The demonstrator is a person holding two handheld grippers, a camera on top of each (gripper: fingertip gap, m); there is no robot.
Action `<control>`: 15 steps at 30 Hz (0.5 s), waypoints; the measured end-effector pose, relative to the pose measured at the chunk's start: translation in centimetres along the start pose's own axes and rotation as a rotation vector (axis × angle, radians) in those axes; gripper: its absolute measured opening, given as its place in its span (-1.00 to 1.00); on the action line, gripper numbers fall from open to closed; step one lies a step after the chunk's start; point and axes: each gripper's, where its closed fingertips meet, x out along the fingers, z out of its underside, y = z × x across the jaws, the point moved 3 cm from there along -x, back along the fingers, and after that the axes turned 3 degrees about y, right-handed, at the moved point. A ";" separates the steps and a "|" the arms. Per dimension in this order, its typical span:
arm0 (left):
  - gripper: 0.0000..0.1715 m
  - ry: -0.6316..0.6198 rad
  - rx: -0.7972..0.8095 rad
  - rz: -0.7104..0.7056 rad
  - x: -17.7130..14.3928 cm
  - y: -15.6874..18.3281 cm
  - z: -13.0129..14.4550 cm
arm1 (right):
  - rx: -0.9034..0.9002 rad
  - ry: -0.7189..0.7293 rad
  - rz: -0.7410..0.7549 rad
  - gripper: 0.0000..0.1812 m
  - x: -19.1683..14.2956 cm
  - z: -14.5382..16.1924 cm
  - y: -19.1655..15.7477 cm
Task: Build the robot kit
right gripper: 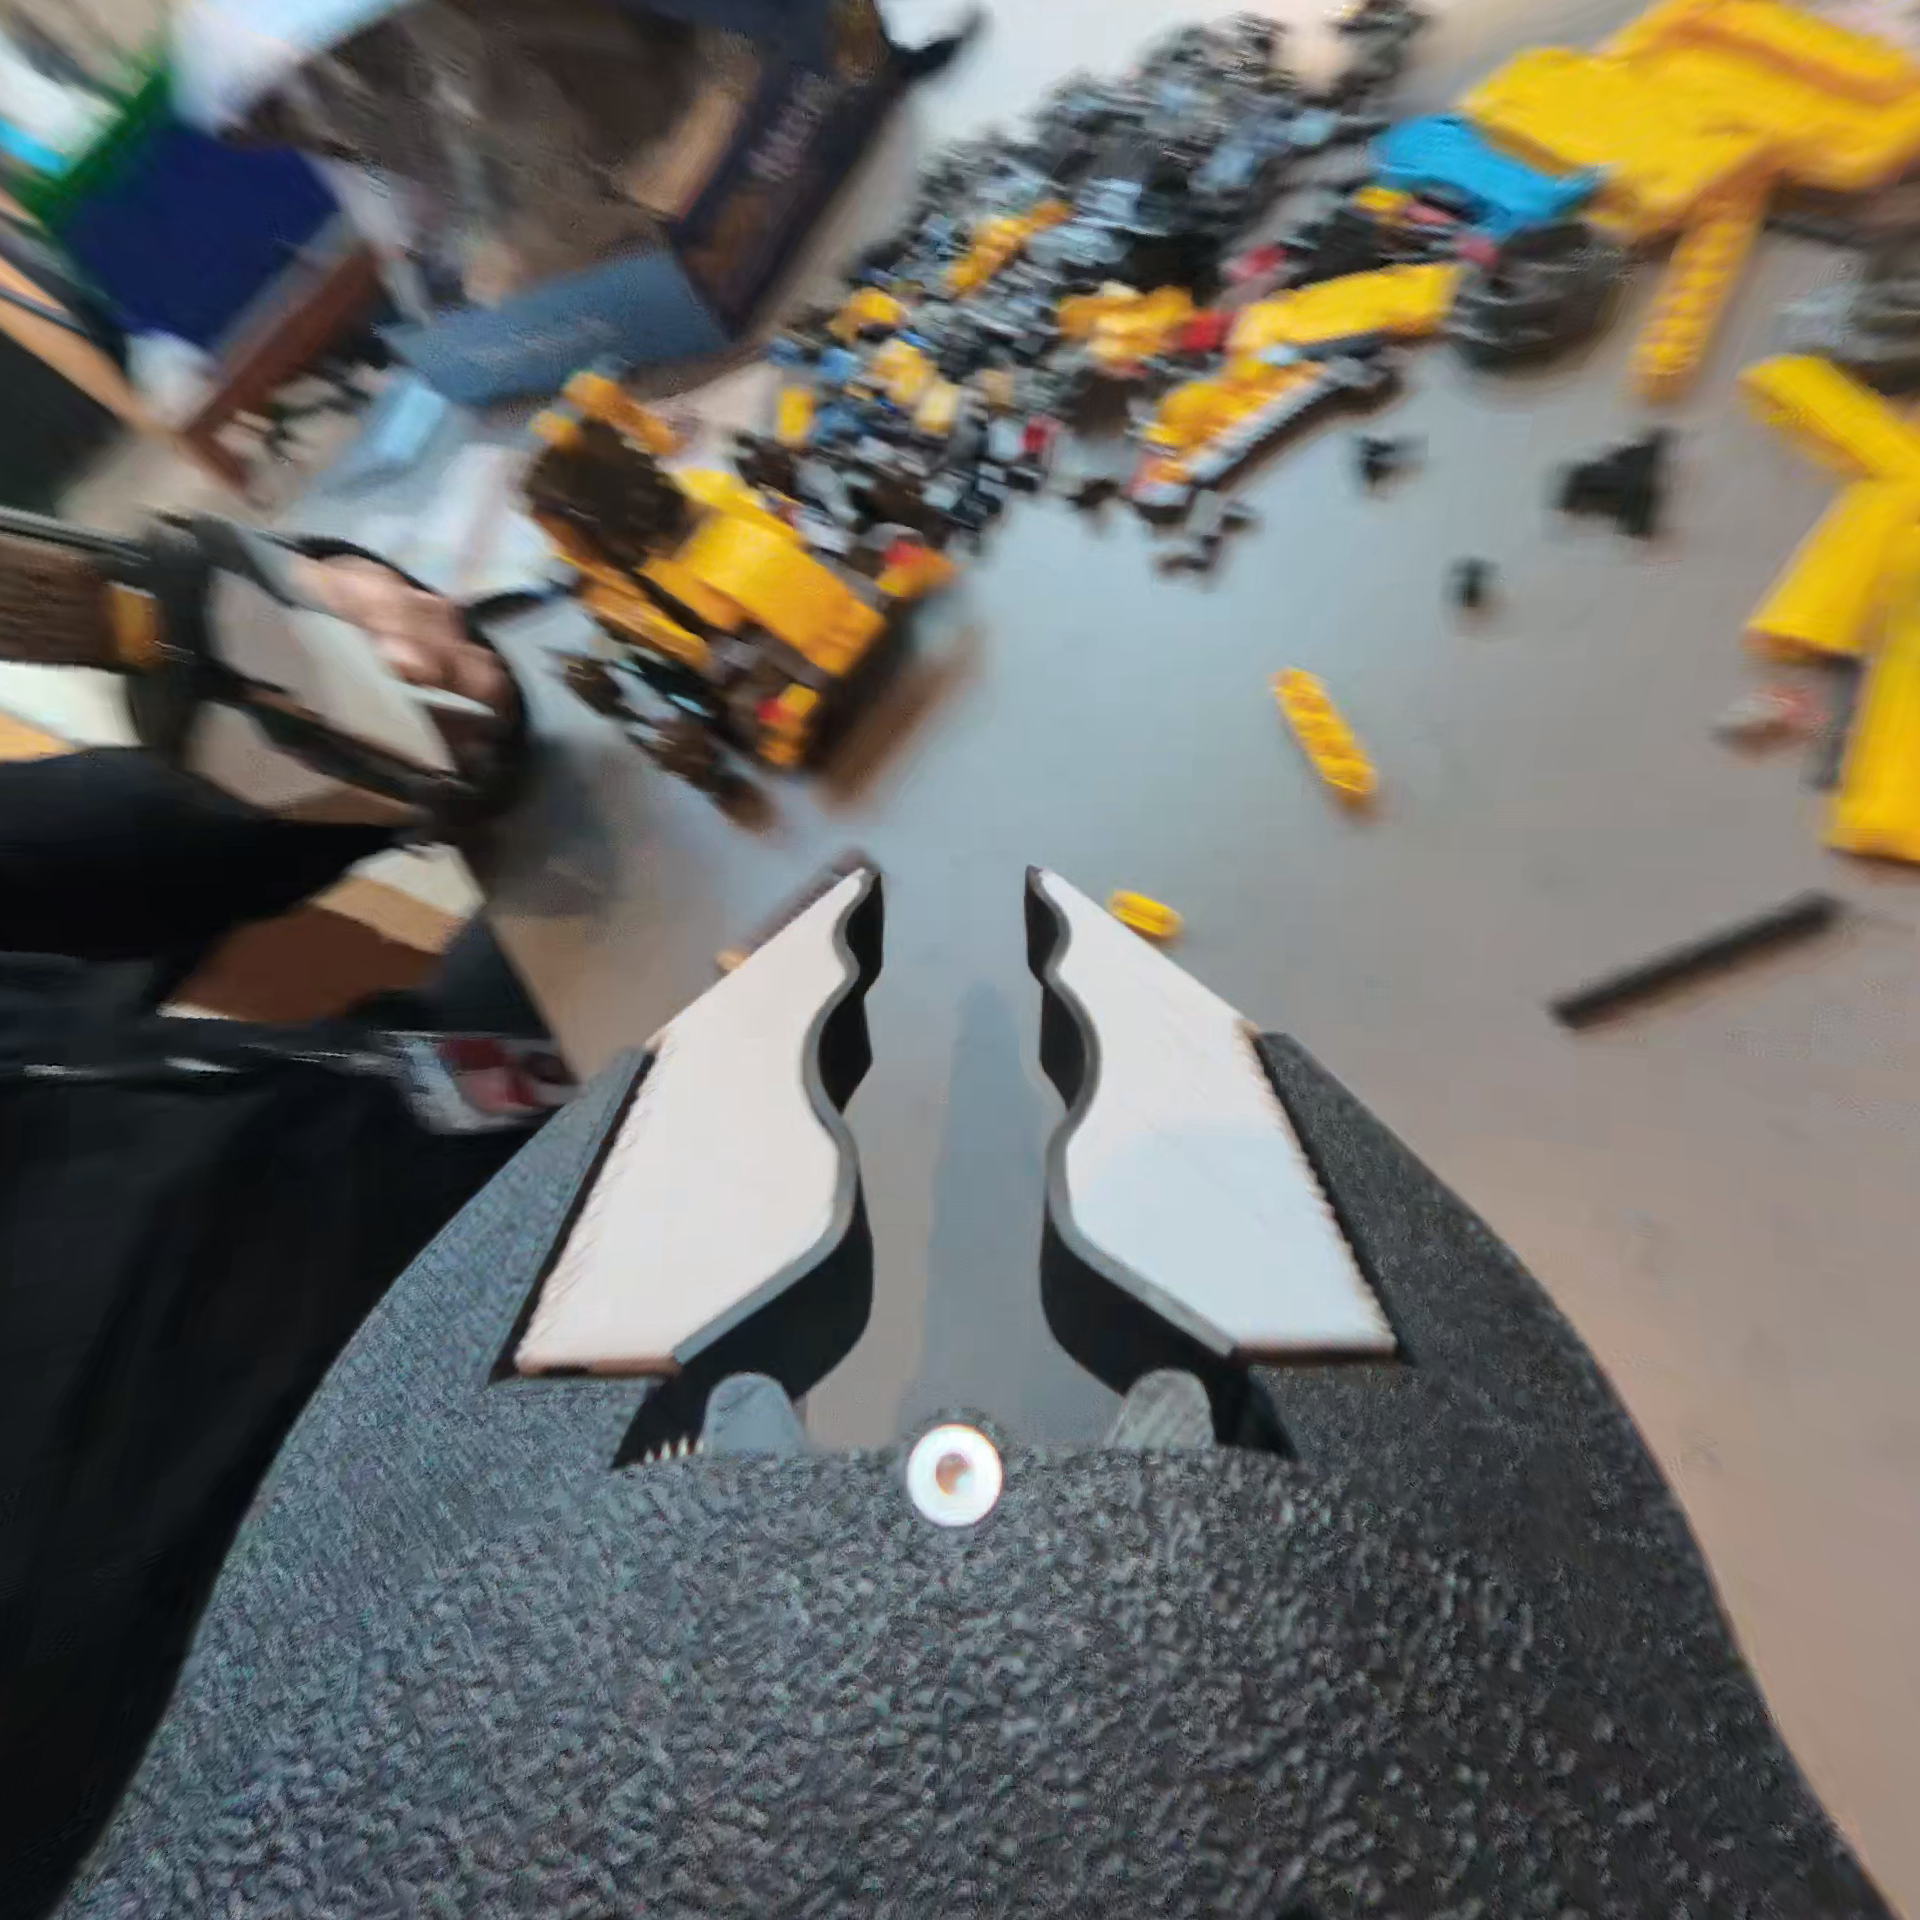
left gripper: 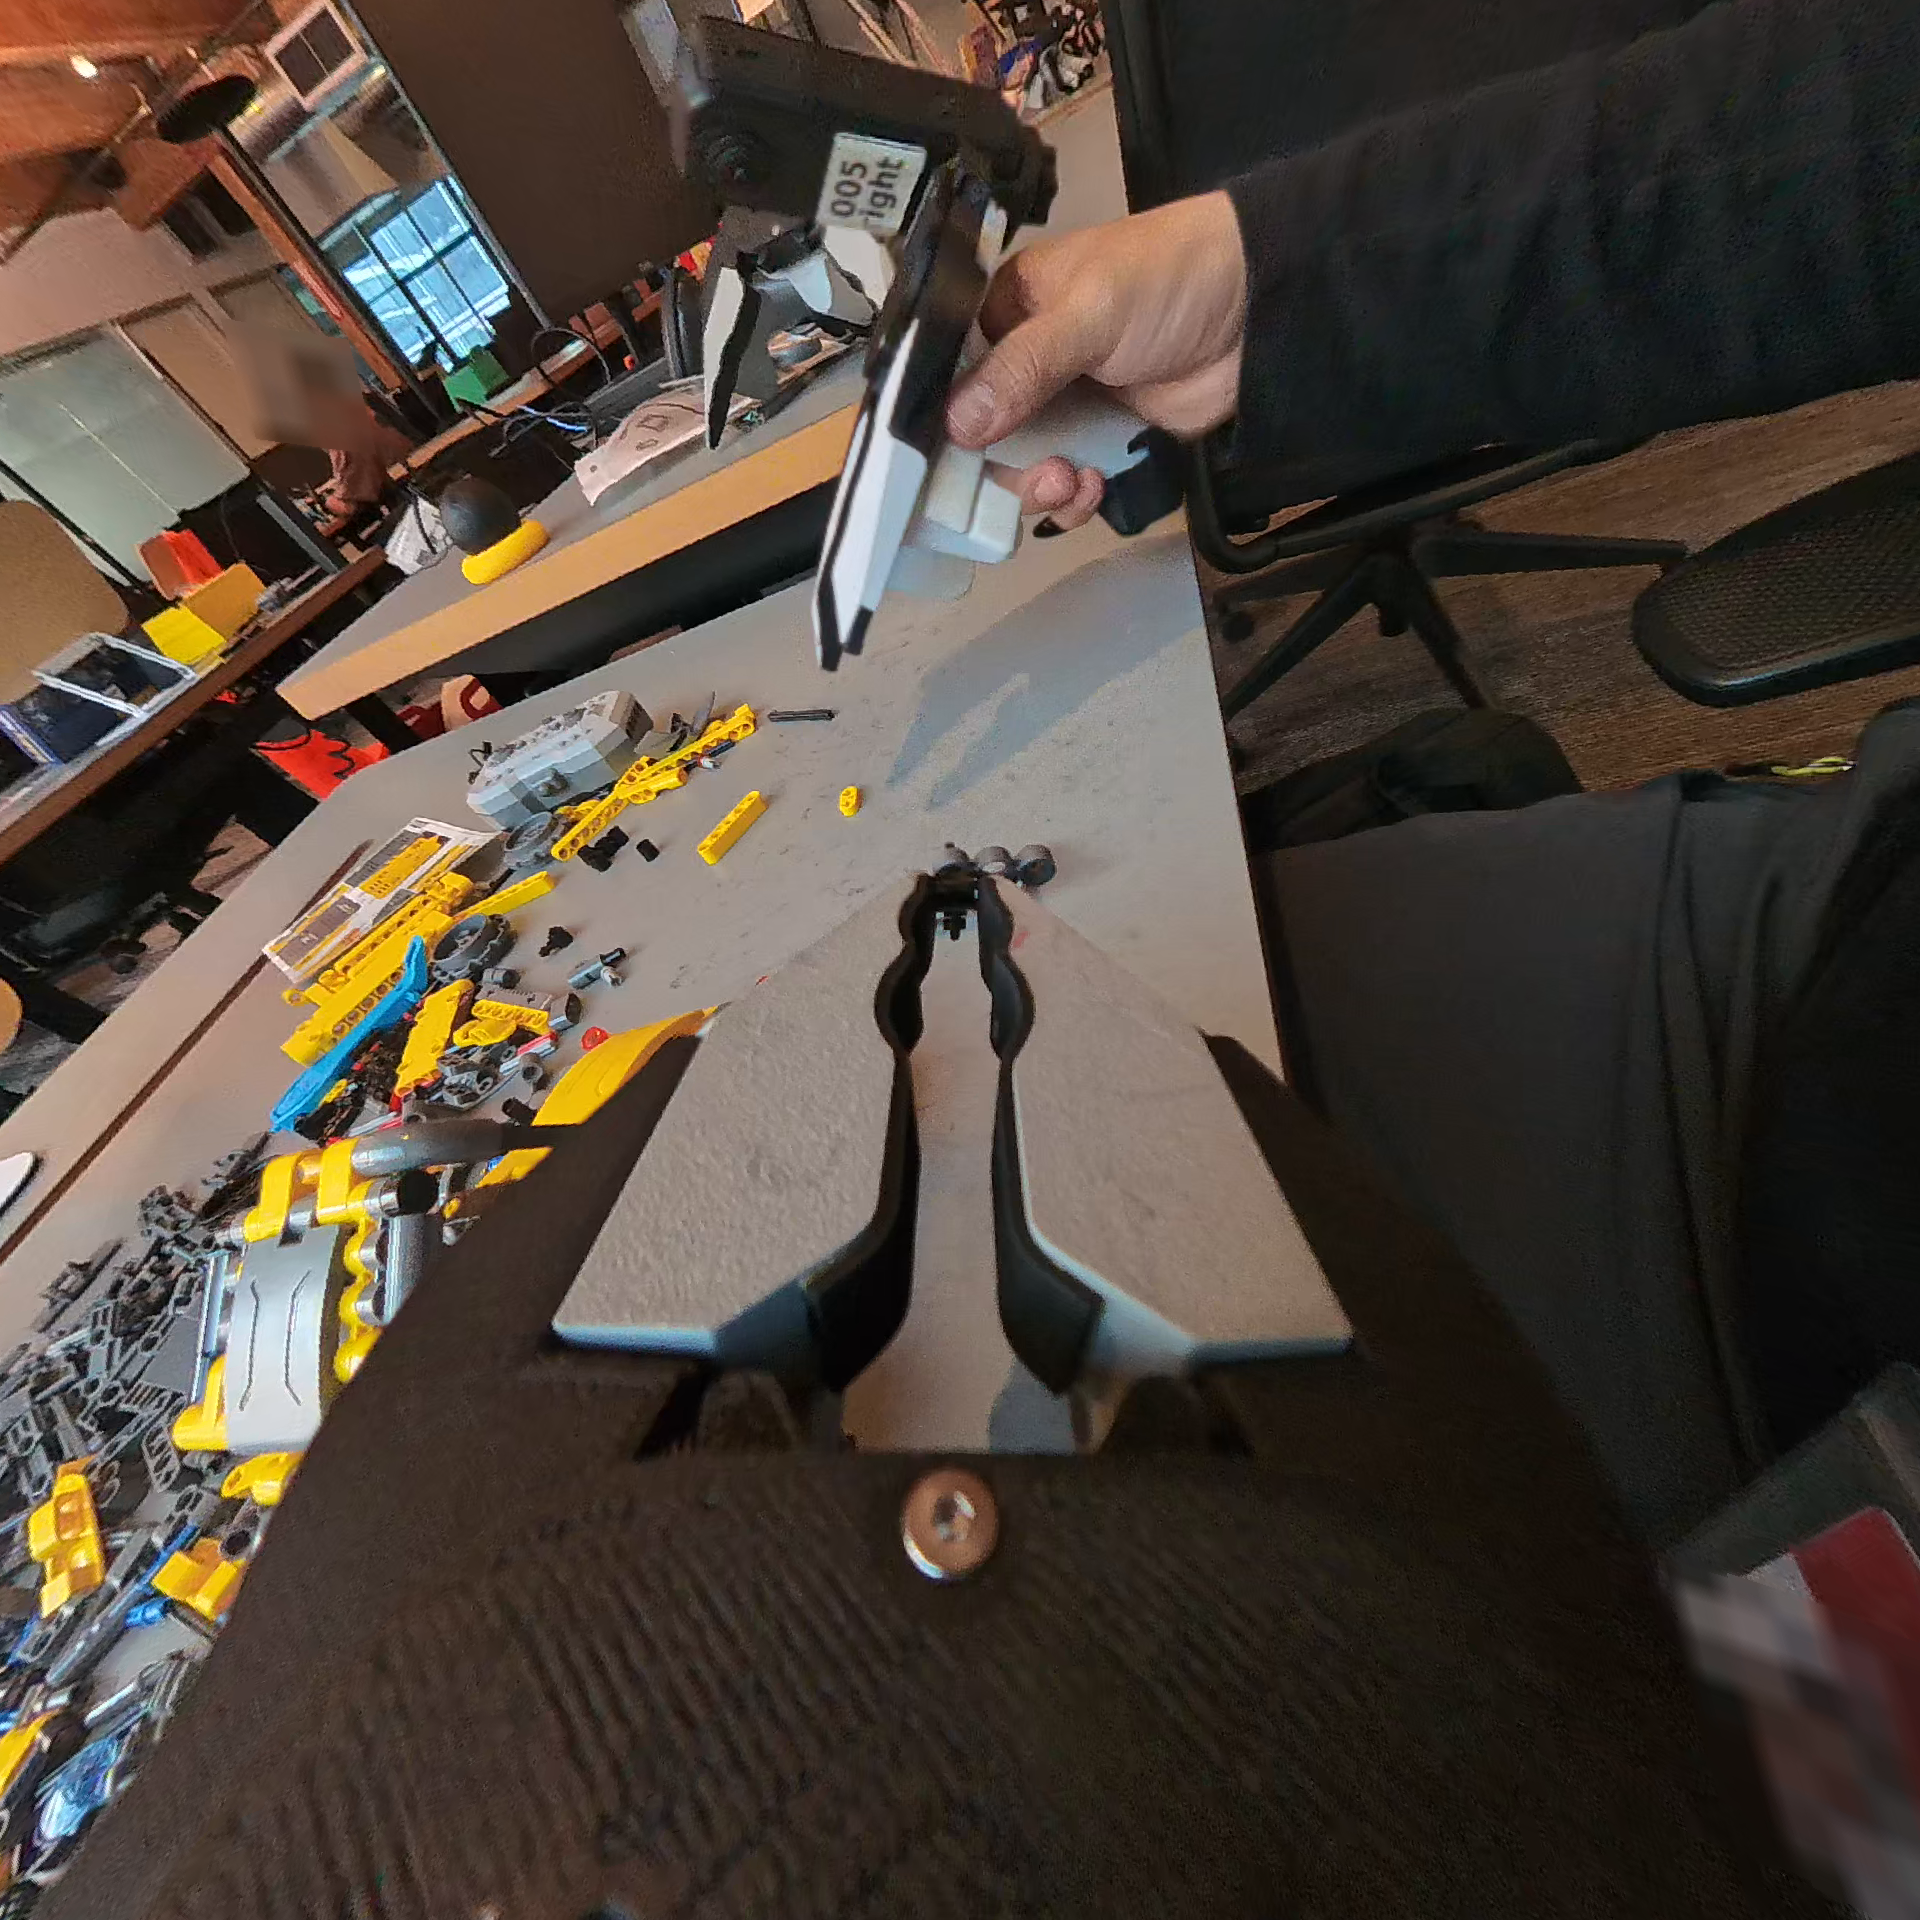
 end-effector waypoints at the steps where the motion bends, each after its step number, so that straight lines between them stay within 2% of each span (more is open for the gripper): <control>1: -0.95 0.000 -0.005 0.000 0.0 0.0 0.0 | -0.035 -0.024 0.060 -0.71 -0.8 0.5 1.4; 4: -0.95 -0.001 -0.021 0.002 0.0 -0.1 0.0 | -0.104 -0.115 0.119 -0.72 -1.3 2.1 3.7; 8: -0.95 -0.017 -0.043 0.015 0.0 0.0 0.2 | -0.206 -0.211 0.105 -0.68 0.7 3.2 4.6; 15: -0.93 -0.034 -0.064 0.046 0.1 0.2 0.3 | -0.467 -0.305 0.060 -0.66 3.0 1.8 4.7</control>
